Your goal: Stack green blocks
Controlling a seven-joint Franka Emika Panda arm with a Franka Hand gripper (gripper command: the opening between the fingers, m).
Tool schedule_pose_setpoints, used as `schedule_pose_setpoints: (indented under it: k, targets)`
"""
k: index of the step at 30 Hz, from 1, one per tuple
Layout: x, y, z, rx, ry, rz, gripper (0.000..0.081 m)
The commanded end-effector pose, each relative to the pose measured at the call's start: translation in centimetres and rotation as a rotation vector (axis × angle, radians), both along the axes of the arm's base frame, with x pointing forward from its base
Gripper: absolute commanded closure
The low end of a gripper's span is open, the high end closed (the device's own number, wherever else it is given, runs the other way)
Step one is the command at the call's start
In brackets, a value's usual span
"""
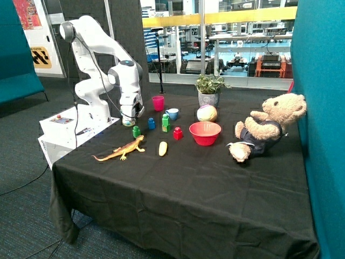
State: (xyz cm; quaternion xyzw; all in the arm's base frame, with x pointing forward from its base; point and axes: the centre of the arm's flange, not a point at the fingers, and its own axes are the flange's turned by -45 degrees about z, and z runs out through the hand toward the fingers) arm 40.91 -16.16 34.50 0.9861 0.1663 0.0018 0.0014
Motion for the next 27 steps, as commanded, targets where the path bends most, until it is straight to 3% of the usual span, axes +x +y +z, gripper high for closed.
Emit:
schedule_pose_setpoints:
  k: [1, 5, 13, 27]
  targets:
    - [0.7, -0.5, -0.7, 0.0022, 0.0041, -0.003, 0.0333]
    - [1.2, -0.8, -0.8, 0.0022, 0.0041, -0.005, 0.0278]
    - [0.9, -1.1, -1.4, 0.0023, 0.0041, -0.01, 0.0337]
    - [-0.1, -0.7, -2.6, 0.0023, 0.0041, -0.006, 0.0359]
